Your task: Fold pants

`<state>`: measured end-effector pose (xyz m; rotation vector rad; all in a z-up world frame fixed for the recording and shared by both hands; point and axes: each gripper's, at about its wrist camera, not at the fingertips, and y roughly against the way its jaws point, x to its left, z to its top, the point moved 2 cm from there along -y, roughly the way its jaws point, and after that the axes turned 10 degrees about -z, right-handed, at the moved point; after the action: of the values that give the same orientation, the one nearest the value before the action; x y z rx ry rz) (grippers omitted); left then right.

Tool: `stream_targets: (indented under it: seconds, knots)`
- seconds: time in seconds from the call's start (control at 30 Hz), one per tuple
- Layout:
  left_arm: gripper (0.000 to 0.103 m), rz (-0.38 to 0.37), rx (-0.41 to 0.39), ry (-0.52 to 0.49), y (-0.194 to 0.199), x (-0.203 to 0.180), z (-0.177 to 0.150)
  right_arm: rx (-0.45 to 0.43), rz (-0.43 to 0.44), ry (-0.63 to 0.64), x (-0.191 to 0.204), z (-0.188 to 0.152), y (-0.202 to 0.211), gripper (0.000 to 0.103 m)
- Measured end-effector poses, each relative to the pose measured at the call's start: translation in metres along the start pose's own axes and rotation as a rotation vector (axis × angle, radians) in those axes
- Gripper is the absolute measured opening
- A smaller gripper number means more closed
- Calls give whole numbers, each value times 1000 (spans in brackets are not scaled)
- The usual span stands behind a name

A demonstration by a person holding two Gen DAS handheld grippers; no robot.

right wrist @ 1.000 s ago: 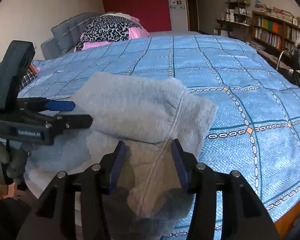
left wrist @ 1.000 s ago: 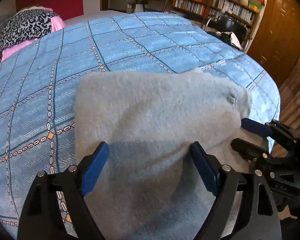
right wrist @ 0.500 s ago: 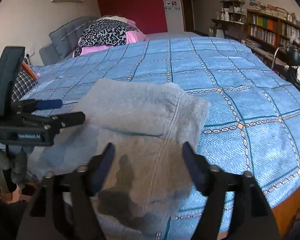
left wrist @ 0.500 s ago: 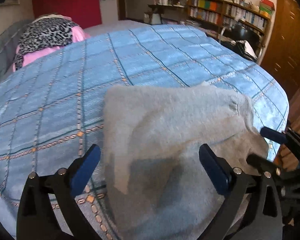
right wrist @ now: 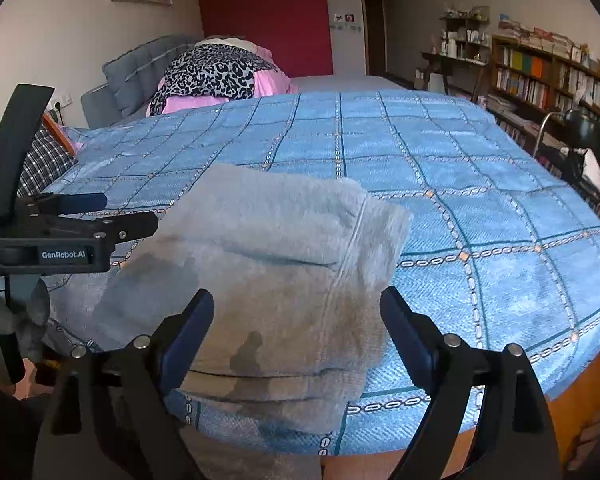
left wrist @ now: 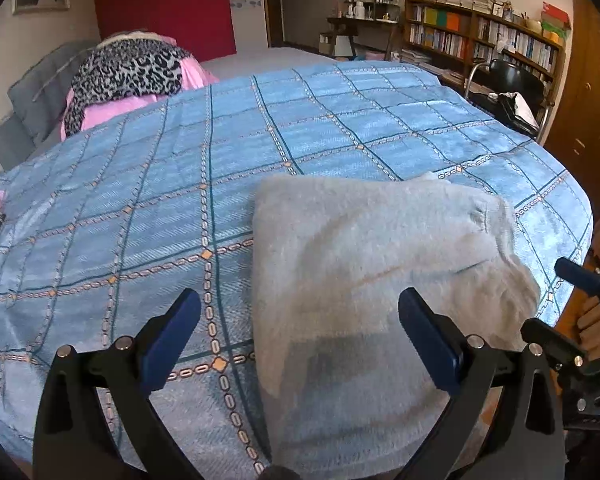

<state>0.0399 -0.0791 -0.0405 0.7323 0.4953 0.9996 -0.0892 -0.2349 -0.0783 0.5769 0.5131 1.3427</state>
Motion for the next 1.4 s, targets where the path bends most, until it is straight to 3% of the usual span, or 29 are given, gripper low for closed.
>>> stream_targets:
  seconds: [0.23,0.43,0.73,1.4]
  knots:
    - [100,-2,-48,-18,27,-9,1,-28,-54,0,0,9,18,93]
    - [100,39,-47,-22,37,-14,2,-25,-65,13,4,10,22,95]
    - [100,49,-28,3,35,-11,1,-13,-71,1,4,10,23,96]
    - [100,73,-2,-51,26,-19,-4,20,-72,9,7,9,14,96]
